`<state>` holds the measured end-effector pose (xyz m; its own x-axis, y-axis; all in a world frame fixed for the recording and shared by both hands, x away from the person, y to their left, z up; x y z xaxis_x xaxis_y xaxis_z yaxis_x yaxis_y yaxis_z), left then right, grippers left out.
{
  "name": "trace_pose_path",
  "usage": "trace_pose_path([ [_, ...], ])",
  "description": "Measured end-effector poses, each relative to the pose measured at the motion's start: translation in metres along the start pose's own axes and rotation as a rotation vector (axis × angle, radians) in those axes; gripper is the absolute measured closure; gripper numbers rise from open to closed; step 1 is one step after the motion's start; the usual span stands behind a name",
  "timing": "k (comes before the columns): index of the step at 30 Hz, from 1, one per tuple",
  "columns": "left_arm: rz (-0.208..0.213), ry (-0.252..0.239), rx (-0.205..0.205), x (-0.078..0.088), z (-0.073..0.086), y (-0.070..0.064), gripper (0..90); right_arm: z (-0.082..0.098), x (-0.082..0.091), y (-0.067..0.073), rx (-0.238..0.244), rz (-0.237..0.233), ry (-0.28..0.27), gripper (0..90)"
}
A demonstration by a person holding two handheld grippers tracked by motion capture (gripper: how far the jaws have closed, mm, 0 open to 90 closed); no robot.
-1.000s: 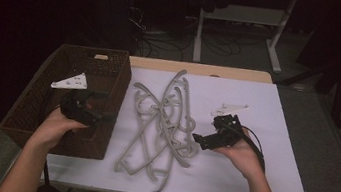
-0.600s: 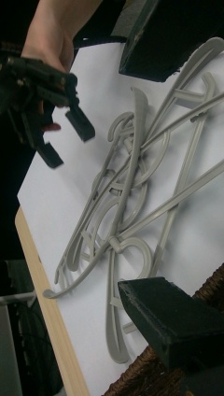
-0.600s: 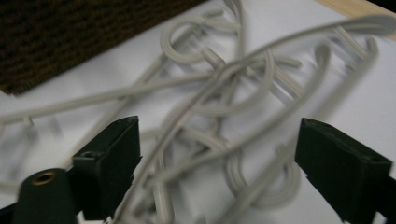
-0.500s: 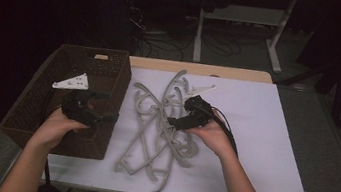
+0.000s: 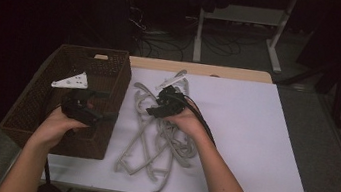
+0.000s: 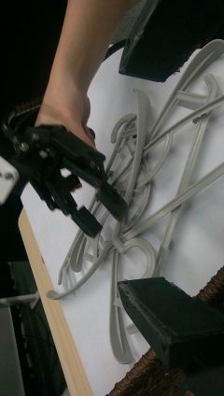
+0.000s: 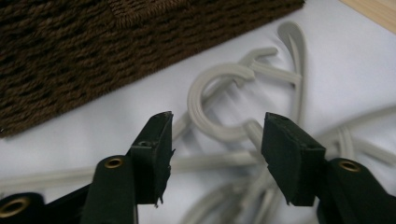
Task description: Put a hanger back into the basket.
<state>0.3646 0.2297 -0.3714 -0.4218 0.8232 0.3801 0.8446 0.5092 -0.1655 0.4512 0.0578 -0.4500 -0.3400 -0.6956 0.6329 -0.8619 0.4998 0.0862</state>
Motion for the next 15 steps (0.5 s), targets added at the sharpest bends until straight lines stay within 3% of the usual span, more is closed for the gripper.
trace_pose_path([
  [9,0.002,-0.003,0.001,0.0,0.0,0.0,0.0,-0.009,-0.039,0.008,0.023,-0.044,0.051,49.9],
  [15,0.004,-0.003,0.001,0.0,0.0,0.0,0.0,-0.007,-0.06,0.008,0.024,-0.037,0.095,53.5],
])
Point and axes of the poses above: each handheld gripper's, and its own axes: x roughly backward along the jaws, z roughly out of its underside, y roughly to its left, the point moved 7 cm from there along -x, roughly forward along the jaws, and after that the axes turned 3 degrees about -y, right-handed, at the moved point
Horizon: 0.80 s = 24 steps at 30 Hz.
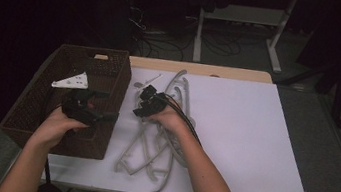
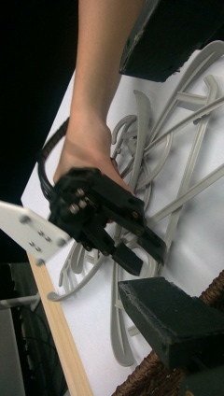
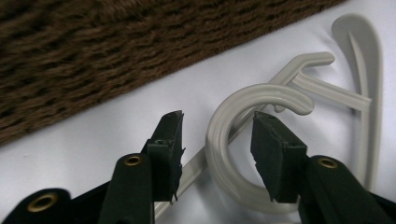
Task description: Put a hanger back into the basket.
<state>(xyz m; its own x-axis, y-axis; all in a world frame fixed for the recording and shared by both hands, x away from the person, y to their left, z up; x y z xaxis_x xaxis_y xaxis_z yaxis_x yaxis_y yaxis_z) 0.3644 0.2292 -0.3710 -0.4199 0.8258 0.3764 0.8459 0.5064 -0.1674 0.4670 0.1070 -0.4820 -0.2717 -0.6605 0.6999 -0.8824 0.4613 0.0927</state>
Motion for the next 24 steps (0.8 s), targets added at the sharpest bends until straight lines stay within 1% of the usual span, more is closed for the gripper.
trace_pose_path([
  [2,0.001,-0.002,0.001,0.0,0.0,0.0,0.0,0.001,-0.006,-0.002,-0.007,0.0,0.014,54.6],
  [3,0.001,-0.002,0.001,0.0,0.0,0.0,0.0,0.001,-0.006,-0.002,-0.007,0.0,0.014,54.6],
  [4,0.001,-0.003,-0.002,0.0,0.0,0.0,0.0,0.003,-0.01,-0.002,-0.011,-0.006,0.023,57.4],
  [6,0.002,-0.004,-0.002,0.001,-0.001,0.0,0.0,0.005,-0.013,-0.002,-0.014,-0.008,0.032,61.2],
  [7,0.001,-0.005,-0.002,0.001,-0.001,0.0,0.0,0.005,-0.013,-0.003,-0.013,0.002,0.032,63.0],
  [8,0.001,-0.004,-0.002,0.001,-0.001,0.0,0.0,0.005,-0.013,-0.004,-0.018,-0.001,0.026,65.8],
  [10,0.0,-0.004,-0.001,0.001,-0.001,0.001,0.0,0.003,-0.01,-0.004,-0.032,-0.012,0.012,69.9],
  [11,0.0,-0.004,0.0,0.001,-0.001,0.0,0.0,0.003,-0.009,-0.004,-0.029,-0.014,0.005,72.7],
  [13,0.0,-0.004,-0.001,0.001,-0.001,0.0,0.0,0.001,-0.007,-0.004,-0.018,-0.006,0.0,73.5],
  [19,0.0,-0.003,-0.001,0.0,-0.001,0.0,0.0,-0.004,0.004,-0.004,-0.029,-0.006,-0.033,74.0],
  [21,0.0,-0.003,0.0,0.0,-0.001,0.0,0.0,-0.008,0.011,-0.006,-0.041,-0.008,-0.059,74.2],
  [22,0.0,-0.002,0.0,0.0,-0.001,0.0,0.0,-0.01,0.015,-0.006,-0.054,-0.012,-0.073,74.3],
  [23,0.0,-0.002,0.0,0.0,-0.001,0.0,0.0,-0.01,0.015,-0.006,-0.054,-0.012,-0.073,74.3],
  [24,0.004,-0.003,-0.002,0.0,-0.001,-0.001,0.0,-0.013,0.025,-0.008,-0.073,-0.014,-0.103,74.6],
])
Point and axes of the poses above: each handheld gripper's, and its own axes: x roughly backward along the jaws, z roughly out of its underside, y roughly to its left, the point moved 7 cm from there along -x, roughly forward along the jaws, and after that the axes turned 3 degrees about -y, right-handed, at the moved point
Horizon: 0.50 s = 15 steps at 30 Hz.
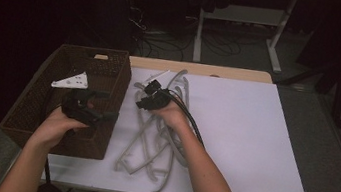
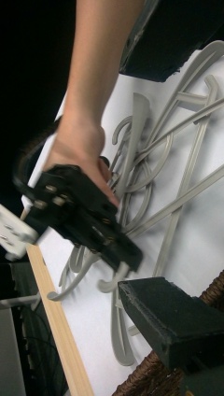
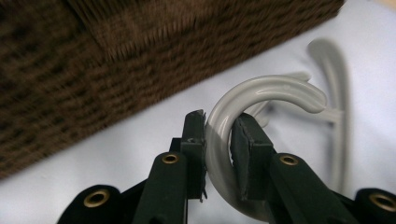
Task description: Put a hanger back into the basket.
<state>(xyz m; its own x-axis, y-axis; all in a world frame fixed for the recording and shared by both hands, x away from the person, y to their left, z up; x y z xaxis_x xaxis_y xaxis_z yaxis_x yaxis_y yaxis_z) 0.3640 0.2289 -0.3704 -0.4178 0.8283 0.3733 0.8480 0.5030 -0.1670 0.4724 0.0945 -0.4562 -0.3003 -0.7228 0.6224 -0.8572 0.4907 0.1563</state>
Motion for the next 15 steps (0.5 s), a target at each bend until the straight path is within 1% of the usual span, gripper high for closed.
trace_pose_path([
  [3,0.0,0.001,0.0,0.0,0.0,0.0,0.0,-0.006,0.015,-0.004,-0.015,0.002,-0.038,75.0],
  [7,-0.001,0.002,0.0,0.0,0.0,-0.001,0.0,-0.01,0.034,-0.009,-0.021,0.008,-0.073,75.3],
  [12,-0.002,0.004,0.001,-0.001,0.0,0.0,0.0,-0.014,0.057,-0.015,-0.018,0.028,-0.11,75.6],
  [13,-0.002,0.005,0.0,-0.001,0.0,0.0,0.0,-0.014,0.057,-0.015,-0.018,0.028,-0.11,75.6],
  [14,-0.002,0.006,-0.001,-0.001,0.001,-0.001,0.0,-0.015,0.062,-0.016,-0.02,0.034,-0.117,75.7],
  [15,-0.002,0.007,0.0,-0.001,0.001,-0.001,0.0,-0.015,0.07,-0.019,-0.026,0.044,-0.133,75.9],
])
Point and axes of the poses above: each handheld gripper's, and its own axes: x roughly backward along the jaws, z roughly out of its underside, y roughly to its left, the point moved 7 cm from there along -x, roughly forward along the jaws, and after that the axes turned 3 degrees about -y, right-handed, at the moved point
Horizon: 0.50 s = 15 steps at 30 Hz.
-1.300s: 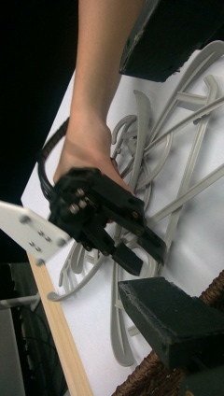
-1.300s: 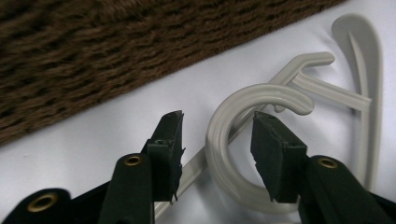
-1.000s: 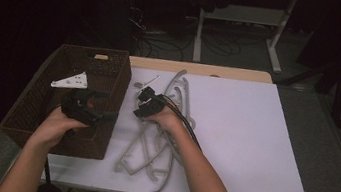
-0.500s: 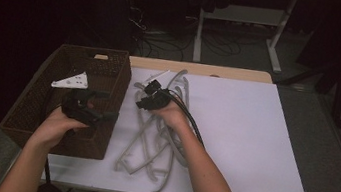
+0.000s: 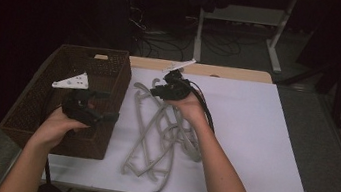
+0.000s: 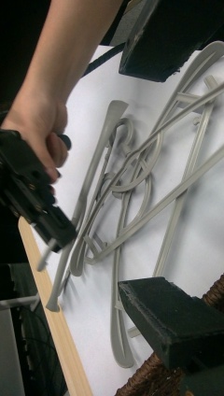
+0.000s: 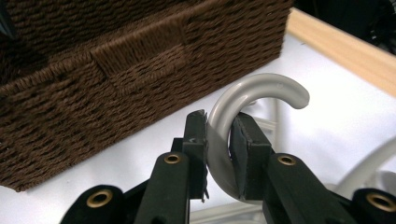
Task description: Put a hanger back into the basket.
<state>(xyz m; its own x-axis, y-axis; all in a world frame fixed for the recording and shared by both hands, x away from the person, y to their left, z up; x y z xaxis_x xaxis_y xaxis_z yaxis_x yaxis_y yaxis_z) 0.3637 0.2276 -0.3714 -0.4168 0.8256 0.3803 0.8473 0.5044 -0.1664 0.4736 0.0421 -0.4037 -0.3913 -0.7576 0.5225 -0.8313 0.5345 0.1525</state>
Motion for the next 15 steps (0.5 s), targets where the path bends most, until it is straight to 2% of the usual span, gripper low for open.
trace_pose_path([
  [6,0.002,0.005,0.001,-0.002,0.001,-0.001,0.0,-0.004,0.021,-0.008,-0.012,0.027,-0.04,76.5],
  [7,0.002,0.007,0.001,-0.003,0.001,-0.001,0.0,-0.005,0.03,-0.012,-0.015,0.037,-0.054,76.9],
  [11,0.004,0.007,0.001,-0.003,0.002,-0.001,0.0,-0.006,0.049,-0.02,-0.034,0.069,-0.081,77.9],
  [12,0.004,0.007,0.001,-0.003,0.002,-0.001,0.0,-0.006,0.049,-0.02,-0.034,0.069,-0.081,77.9],
  [15,0.004,0.01,0.0,-0.004,0.002,-0.002,0.0,-0.004,0.066,-0.029,-0.05,0.1,-0.106,78.6],
])
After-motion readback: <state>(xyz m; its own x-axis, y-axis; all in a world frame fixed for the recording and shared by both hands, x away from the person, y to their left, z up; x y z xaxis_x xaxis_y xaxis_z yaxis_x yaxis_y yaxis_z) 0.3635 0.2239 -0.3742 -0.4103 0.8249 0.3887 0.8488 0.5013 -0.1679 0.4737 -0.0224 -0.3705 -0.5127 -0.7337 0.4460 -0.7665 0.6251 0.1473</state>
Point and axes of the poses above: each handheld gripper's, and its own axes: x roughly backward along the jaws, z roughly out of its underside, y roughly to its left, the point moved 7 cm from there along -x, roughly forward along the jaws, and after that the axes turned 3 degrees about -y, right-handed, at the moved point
